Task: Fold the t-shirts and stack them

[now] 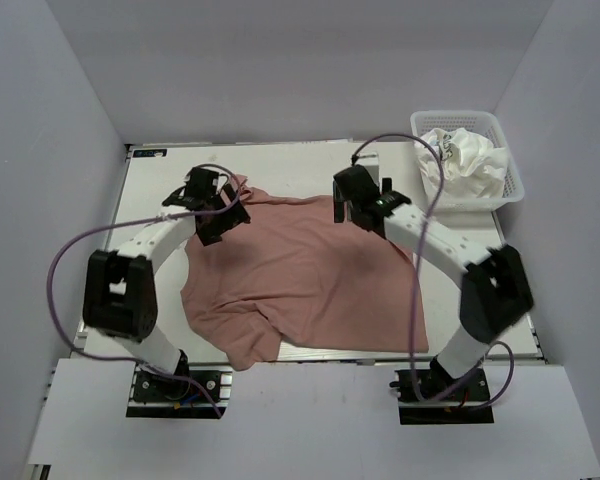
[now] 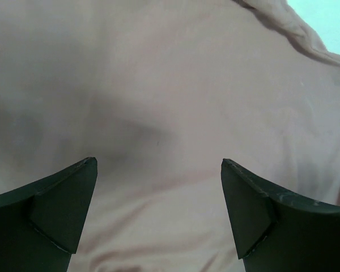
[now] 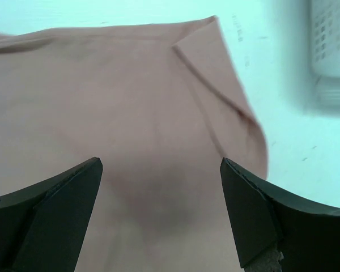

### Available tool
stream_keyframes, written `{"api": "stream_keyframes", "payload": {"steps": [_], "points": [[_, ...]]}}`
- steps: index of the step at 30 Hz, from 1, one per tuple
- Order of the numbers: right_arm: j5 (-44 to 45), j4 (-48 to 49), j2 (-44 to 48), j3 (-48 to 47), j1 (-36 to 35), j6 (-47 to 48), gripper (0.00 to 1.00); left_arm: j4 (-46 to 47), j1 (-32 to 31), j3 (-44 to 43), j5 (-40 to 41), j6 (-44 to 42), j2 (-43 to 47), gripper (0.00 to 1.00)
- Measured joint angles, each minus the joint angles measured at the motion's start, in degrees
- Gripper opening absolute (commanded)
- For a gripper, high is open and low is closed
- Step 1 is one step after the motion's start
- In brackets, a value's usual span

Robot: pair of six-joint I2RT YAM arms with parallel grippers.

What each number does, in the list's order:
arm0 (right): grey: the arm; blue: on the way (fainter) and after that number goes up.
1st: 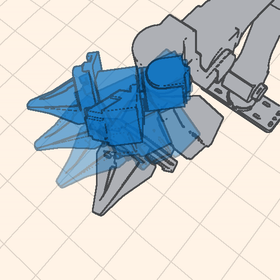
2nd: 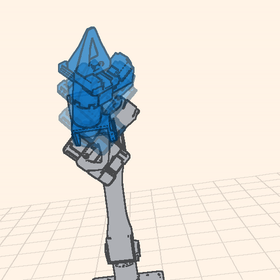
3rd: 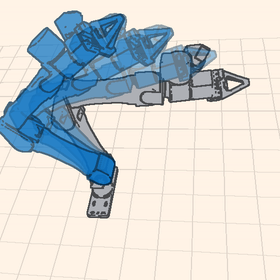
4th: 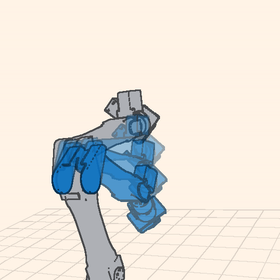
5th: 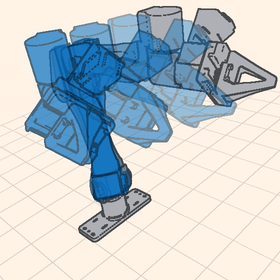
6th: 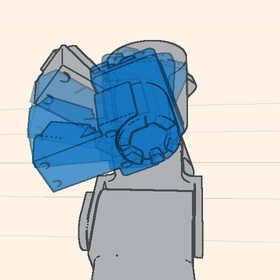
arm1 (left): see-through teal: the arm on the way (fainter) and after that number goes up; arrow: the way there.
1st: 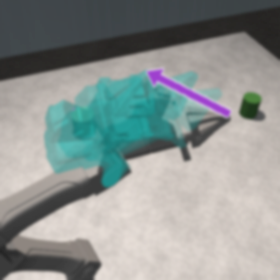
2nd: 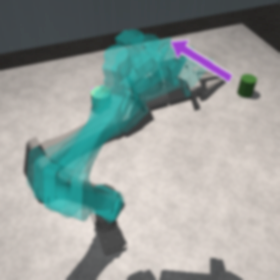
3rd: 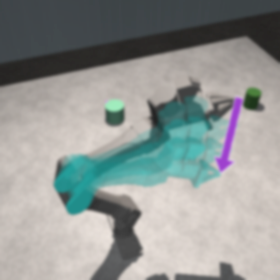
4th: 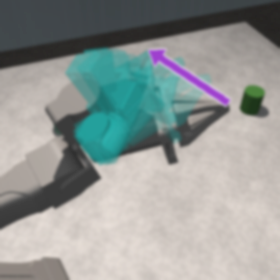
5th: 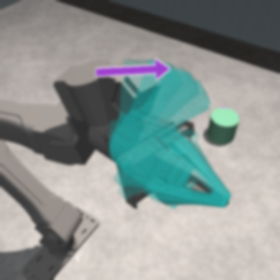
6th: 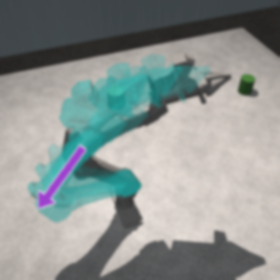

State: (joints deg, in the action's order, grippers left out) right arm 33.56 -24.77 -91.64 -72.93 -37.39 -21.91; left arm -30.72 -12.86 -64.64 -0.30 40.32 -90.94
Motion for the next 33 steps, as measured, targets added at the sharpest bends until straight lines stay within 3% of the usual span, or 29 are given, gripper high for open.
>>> {"api": "stream_keyframes", "payload": {"steps": [6, 9, 20, 33], "points": [[5.1, -3.1, -20.7, -12.5, 6.0, 6.0, 0.90, 2.5, 0.0, -4.2, -1.6, -2.4, -13.1, 1.00], [5.0, -3.9, -27.0, -17.6, 9.2, 9.7, 0.90, 2.9, 0.5, -4.7, -1.7, -3.4, -15.5, 1.00], [2.3, 0.1, -36.9, -27.7, 12.2, 23.4, 0.90, 5.9, 0.6, -2.2, 1.3, -4.6, -14.5, 1.00], [2.3, 0.4, -38.1, -28.1, 14.9, 22.1, 0.90, 1.4, 1.2, -2.2, 10.8, -5.2, -14.3, 1.00]]}}
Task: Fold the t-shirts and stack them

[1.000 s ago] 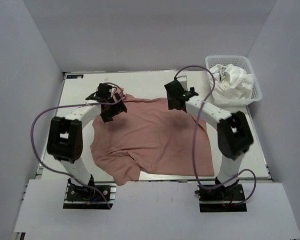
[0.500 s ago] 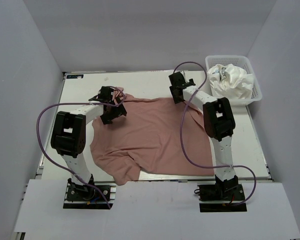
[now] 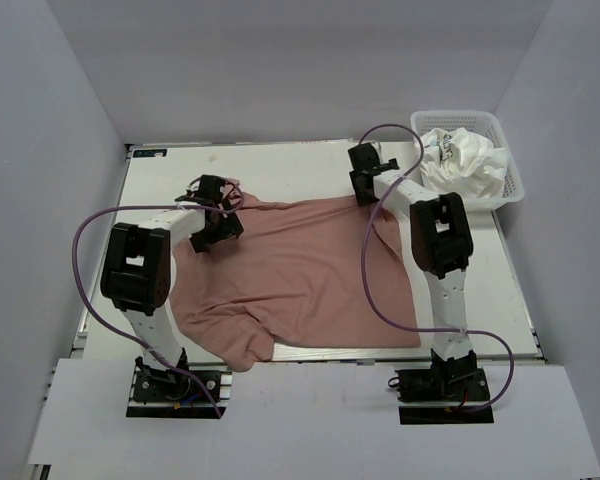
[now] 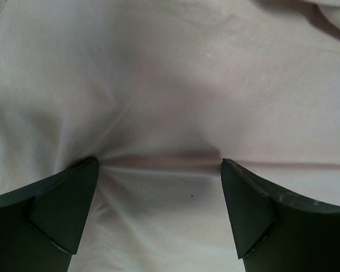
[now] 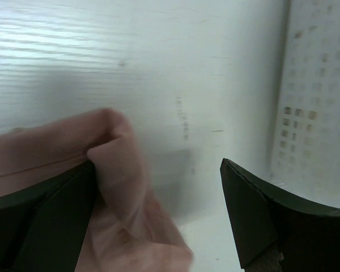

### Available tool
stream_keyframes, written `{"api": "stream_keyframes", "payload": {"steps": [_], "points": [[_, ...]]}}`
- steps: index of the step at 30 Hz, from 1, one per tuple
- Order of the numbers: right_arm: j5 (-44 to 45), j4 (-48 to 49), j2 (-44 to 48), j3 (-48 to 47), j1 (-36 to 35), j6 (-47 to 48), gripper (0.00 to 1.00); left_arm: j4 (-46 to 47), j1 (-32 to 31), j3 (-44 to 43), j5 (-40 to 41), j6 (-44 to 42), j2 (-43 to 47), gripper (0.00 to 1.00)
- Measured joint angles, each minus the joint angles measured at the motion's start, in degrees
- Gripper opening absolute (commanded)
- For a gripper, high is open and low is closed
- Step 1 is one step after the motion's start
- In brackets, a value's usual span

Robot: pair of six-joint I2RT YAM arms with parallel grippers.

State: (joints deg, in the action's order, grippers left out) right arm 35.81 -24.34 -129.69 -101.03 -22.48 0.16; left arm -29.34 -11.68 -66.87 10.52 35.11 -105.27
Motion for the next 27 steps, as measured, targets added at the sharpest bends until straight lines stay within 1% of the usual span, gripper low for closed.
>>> {"api": "stream_keyframes", "payload": {"steps": [7, 11, 13, 17, 20, 24, 27], "points": [[3.9, -0.3, 0.3, 0.0, 5.0, 1.4, 0.90, -2.4, 1.5, 0.2, 2.4, -0.4, 0.0, 1.00], [5.2, -0.3, 1.8, 0.0, 5.4, 3.1, 0.90, -2.4, 1.9, 0.5, 1.9, -0.8, 0.4, 1.00], [4.0, -1.0, 3.0, -0.1, 5.0, 3.5, 0.90, -2.3, 1.9, 0.7, 1.4, -1.1, 0.7, 1.00], [-4.8, -2.8, 6.9, 0.0, 3.1, 3.3, 0.90, -2.4, 2.1, 0.5, -1.3, -1.9, 0.9, 1.00], [-14.3, -2.5, 12.6, 3.4, 0.7, 1.7, 0.90, -3.0, 2.2, -1.0, -4.2, -1.9, 0.9, 1.00], [-23.7, 1.0, 22.1, 15.1, -2.9, -2.7, 0.90, -3.8, 2.2, -7.2, -6.5, -1.9, 0.2, 1.00], [-28.6, 2.8, 26.1, 22.9, -4.5, -5.6, 0.90, -3.8, 2.2, -13.8, -6.3, -2.1, -1.6, 1.00]]}}
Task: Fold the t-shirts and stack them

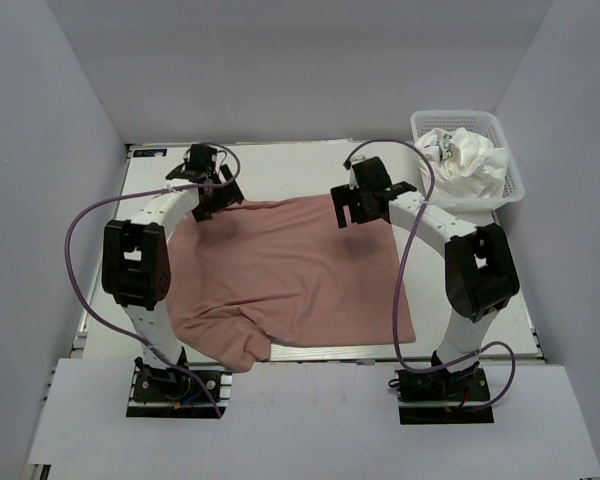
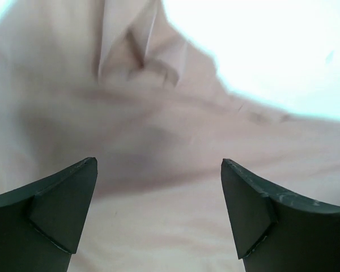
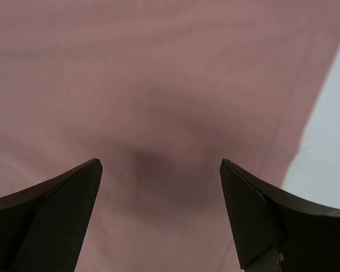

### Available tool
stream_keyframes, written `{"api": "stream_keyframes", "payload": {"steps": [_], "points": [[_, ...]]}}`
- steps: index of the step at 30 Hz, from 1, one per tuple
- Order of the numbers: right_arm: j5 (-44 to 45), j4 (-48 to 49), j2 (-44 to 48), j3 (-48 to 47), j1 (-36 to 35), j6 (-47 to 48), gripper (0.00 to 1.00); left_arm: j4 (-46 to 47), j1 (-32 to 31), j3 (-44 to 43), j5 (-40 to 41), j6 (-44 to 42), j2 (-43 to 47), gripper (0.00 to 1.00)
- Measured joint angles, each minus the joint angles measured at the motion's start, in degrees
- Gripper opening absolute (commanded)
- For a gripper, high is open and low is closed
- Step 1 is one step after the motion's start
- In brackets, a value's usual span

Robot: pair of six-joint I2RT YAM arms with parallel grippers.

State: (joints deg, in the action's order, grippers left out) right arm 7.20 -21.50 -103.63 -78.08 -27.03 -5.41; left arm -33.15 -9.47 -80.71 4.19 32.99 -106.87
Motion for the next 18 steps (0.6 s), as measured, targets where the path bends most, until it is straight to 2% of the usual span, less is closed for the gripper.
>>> {"api": "stream_keyframes", "payload": {"steps": [8, 11, 12, 14, 15, 17, 18], "points": [[-7.7, 4.7, 1.7, 15.9, -1.2, -5.5, 0.90, -2.6, 0.0, -15.8, 4.0, -2.0, -12.9, 1.00], [-9.7, 6.5, 3.8, 17.9, -1.6, -7.1, 0.90, -4.1, 0.0, -19.0, 4.7, -2.6, -17.8, 0.92], [-10.1, 7.0, 4.1, 18.5, -1.6, -7.6, 0.90, -4.6, 0.0, -19.1, 4.9, -2.6, -18.7, 0.79], [-10.4, 7.4, 4.2, 19.6, -1.7, -8.1, 0.90, -5.9, 0.0, -19.1, 5.2, -2.7, -19.9, 0.62], [-10.6, 7.8, 4.3, 19.8, -1.6, -8.5, 0.90, -6.2, 0.0, -19.2, 5.7, -3.0, -20.1, 0.46], [-10.6, 8.1, 4.3, 19.9, -1.7, -8.9, 0.90, -6.4, 0.0, -19.5, 6.0, -3.0, -20.2, 0.28], [-10.6, 8.2, 4.3, 19.9, -1.7, -9.1, 0.90, -6.6, 0.0, -20.0, 6.1, -3.3, -20.2, 0.10]]}}
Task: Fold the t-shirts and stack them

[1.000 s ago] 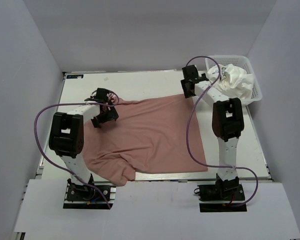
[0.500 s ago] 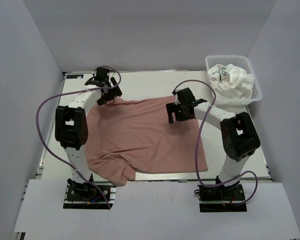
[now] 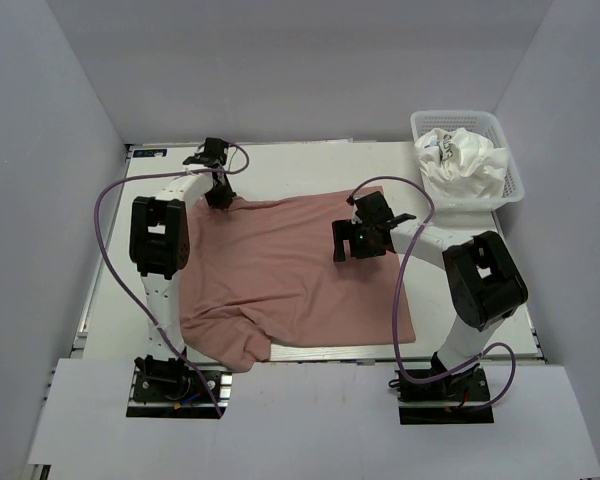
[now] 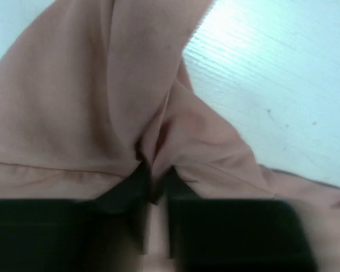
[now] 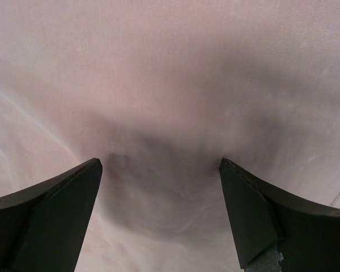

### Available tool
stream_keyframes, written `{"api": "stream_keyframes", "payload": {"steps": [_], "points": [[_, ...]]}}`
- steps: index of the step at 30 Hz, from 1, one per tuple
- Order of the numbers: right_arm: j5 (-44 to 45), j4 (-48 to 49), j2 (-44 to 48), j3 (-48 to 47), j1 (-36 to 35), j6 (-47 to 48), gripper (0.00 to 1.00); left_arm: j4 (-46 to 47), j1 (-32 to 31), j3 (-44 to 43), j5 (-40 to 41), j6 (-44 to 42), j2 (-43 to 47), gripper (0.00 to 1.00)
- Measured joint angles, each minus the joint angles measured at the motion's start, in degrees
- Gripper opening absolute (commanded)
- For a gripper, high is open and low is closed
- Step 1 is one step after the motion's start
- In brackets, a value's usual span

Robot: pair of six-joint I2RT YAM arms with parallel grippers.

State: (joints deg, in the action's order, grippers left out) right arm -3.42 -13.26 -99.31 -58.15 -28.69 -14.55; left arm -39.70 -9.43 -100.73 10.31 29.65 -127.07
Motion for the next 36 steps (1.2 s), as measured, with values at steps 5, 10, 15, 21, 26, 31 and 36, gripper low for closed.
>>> {"api": "stream_keyframes", "payload": {"steps": [5, 10, 15, 21, 26, 31, 36], "points": [[0.0, 0.8, 0.2, 0.5, 0.0, -0.3, 0.90, 0.1, 0.0, -4.4, -0.2, -0.7, -0.1, 0.00], [0.2, 1.0, 0.2, 0.6, 0.0, -0.4, 0.90, 2.8, 0.0, -12.5, -2.5, -1.4, -2.4, 0.08], [0.9, 1.0, 0.2, 0.6, -0.1, -0.4, 0.90, 7.2, 0.0, -26.0, -6.0, -1.7, -11.3, 1.00], [1.8, -1.0, 0.3, -0.1, -0.2, -0.3, 0.90, 10.7, 0.0, -30.4, -10.7, -1.4, -16.2, 1.00], [3.2, -2.7, 2.7, -0.2, -0.2, -0.5, 0.90, 10.6, 0.0, -15.8, -8.2, -3.0, -4.4, 1.00], [7.4, -3.6, 6.1, -0.8, -0.2, -3.4, 0.90, 11.3, 0.0, -5.7, -3.6, -4.2, 11.2, 1.00], [12.2, -5.3, 5.0, -4.8, 0.4, -5.9, 0.90, 13.2, 0.0, 4.4, -1.5, -4.1, 21.1, 1.00]]}}
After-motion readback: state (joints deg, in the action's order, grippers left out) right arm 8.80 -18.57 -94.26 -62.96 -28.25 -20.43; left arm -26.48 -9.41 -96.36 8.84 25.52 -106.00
